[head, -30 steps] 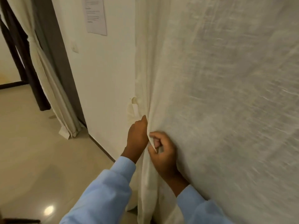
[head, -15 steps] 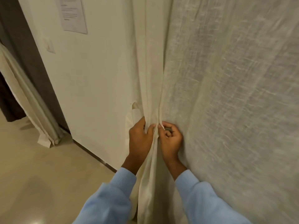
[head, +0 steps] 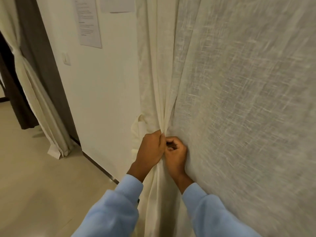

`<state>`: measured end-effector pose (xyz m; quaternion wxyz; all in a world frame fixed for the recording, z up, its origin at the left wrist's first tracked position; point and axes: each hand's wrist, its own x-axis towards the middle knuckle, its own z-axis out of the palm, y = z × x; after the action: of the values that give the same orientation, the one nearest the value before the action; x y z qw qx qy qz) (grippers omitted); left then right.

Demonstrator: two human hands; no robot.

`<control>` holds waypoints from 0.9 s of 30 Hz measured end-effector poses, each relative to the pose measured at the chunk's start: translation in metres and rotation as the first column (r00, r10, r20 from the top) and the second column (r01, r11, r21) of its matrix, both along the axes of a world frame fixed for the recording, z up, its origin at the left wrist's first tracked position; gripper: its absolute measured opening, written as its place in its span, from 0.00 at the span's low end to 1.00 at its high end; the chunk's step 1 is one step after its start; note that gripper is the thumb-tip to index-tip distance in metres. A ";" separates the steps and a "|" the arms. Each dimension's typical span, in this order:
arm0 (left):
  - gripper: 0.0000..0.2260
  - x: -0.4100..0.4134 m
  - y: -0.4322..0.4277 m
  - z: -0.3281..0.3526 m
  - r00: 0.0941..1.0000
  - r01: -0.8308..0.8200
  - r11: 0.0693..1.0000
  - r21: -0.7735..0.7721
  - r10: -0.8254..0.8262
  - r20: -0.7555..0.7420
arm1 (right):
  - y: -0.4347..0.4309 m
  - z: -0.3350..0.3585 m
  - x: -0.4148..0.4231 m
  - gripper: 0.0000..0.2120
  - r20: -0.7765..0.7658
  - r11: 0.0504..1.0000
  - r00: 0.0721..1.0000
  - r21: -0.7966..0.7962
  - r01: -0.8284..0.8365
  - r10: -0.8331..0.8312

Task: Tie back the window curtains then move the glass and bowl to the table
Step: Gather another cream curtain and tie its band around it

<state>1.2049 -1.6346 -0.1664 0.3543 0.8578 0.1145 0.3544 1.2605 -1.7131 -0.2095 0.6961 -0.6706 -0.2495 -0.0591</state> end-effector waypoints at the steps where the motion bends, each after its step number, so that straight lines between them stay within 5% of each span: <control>1: 0.17 0.000 0.000 0.002 1.000 -0.010 1.000 0.013 0.010 0.007 | 0.000 -0.001 0.001 0.08 0.013 1.000 1.000 -0.016 -0.007 0.007; 10: 0.18 0.016 0.018 0.006 0.982 -0.180 0.981 0.077 0.184 -0.037 | -0.006 0.024 -0.024 0.15 -0.008 0.966 0.997 -0.247 -0.080 0.080; 13: 0.17 0.027 0.022 0.009 0.977 -0.189 0.967 0.170 0.203 -0.066 | -0.051 0.047 -0.063 0.15 0.271 0.964 0.961 -0.235 0.125 -0.059; 16: 0.15 0.034 0.025 0.010 0.968 -0.197 0.951 0.236 0.227 -0.105 | -0.110 0.067 -0.100 0.16 0.755 0.858 0.579 -0.045 0.511 -0.306; 18: 0.14 0.038 0.027 0.010 0.968 -0.196 0.952 0.236 0.226 -0.110 | -0.135 0.069 -0.105 0.26 0.818 0.718 0.389 0.041 0.695 -0.423; 20: 0.13 0.042 0.026 0.010 0.970 -0.187 0.956 0.226 0.216 -0.115 | -0.144 0.070 -0.094 0.43 0.691 0.665 0.502 -0.041 0.746 -0.520; 22: 0.11 0.043 0.021 0.009 0.973 -0.175 0.962 0.211 0.202 -0.114 | -0.141 0.075 -0.079 0.59 0.464 0.718 0.698 -0.170 0.675 -0.546; 24: 0.11 0.043 0.014 0.007 0.974 -0.175 0.964 0.202 0.199 -0.108 | -0.129 0.081 -0.061 0.65 0.264 0.787 0.810 -0.215 0.579 -0.524; 27: 0.10 0.039 0.006 0.007 0.975 -0.180 0.965 0.189 0.201 -0.095 | -0.107 0.086 -0.033 0.64 0.131 0.818 0.834 -0.161 0.552 -0.537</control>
<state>1.2440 -1.6291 -0.1593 0.2327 0.8899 0.1842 0.3464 1.2280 -1.8199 -0.1232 0.5715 -0.7750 -0.0794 -0.2577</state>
